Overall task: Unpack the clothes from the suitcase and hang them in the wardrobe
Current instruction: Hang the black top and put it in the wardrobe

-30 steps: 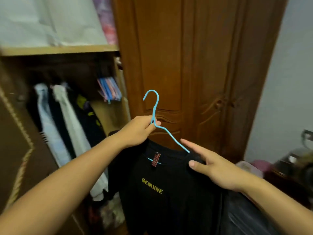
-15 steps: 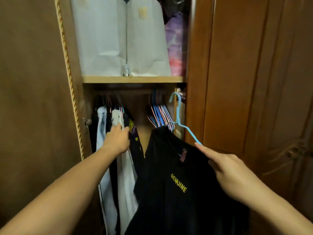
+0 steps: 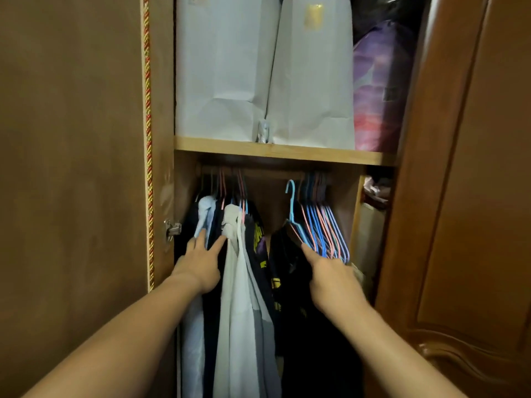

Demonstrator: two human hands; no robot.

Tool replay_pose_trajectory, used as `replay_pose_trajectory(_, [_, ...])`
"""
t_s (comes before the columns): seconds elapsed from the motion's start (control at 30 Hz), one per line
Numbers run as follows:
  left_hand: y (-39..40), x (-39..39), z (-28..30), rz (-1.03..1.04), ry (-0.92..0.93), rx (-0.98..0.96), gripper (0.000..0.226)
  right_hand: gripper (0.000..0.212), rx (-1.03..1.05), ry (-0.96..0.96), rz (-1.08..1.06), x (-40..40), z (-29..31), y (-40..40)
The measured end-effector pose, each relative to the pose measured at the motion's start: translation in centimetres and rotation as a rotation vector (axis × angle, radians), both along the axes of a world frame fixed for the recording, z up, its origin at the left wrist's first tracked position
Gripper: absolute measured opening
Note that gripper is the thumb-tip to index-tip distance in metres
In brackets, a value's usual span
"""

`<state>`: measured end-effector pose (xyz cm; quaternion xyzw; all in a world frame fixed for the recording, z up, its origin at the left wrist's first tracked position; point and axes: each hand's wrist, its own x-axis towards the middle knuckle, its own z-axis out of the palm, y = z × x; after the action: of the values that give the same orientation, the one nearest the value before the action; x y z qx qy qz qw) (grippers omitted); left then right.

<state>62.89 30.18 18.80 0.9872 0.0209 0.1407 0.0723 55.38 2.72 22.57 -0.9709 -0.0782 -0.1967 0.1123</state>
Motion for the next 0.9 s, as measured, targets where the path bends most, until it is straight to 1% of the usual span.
replay_pose_trajectory(0.03, [0.2, 0.2, 0.1, 0.0, 0.005, -0.052, 0.087, 0.08, 0.048, 0.02, 0.02, 1.6, -0.6, 0.7])
replay_pose_trajectory(0.1, [0.7, 0.7, -0.1, -0.007, 0.004, -0.178, 0.085, 0.08, 0.102, -0.001, 0.037, 4.9, -1.1, 1.2])
replay_pose_trajectory(0.27, [1.7, 2.0, 0.7, -0.018, -0.031, -0.37, 0.082, 0.072, 0.11, -0.168, 0.042, 13.1, 2.8, 2.2])
replay_pose_trajectory(0.37, [2.2, 2.5, 1.1, -0.015, -0.052, -0.499, 0.084, 0.071, 0.093, -0.085, 0.037, 16.1, 3.9, 4.2])
replay_pose_trajectory(0.5, [2.6, 2.3, 0.4, -0.054, -0.078, -0.514, 0.085, 0.071, 0.119, -0.024, 0.016, 19.7, 3.4, 4.2])
replay_pose_trajectory(0.6, [2.9, 2.5, 0.2, -0.038, -0.08, -0.514, 0.083, 0.067, 0.088, 0.039, 0.053, 21.2, 3.2, 3.3])
replay_pose_trajectory(0.7, [2.5, 2.3, 0.5, -0.026, -0.101, -0.511, 0.081, 0.072, 0.1, 0.097, 0.096, 21.2, 2.1, 2.8])
replay_pose_trajectory(0.77, [2.1, 2.0, 0.5, -0.038, -0.116, -0.497, 0.079, 0.077, 0.225, 0.07, 0.11, 20.8, 0.6, 2.9])
replay_pose_trajectory(0.8, [2.0, 1.8, 0.5, -0.046, -0.115, -0.491, 0.078, 0.075, 0.349, 0.064, 0.123, 20.2, -0.6, 2.9])
replay_pose_trajectory(0.87, [1.9, 1.4, 0.5, -0.06, -0.109, -0.49, 0.077, 0.059, 0.588, 0.043, 0.141, 18.8, -3.4, 3.2])
replay_pose_trajectory(0.9, [1.9, 1.3, 0.6, -0.063, -0.107, -0.493, 0.076, 0.05, 0.658, 0.042, 0.159, 18.2, -4.5, 3.4])
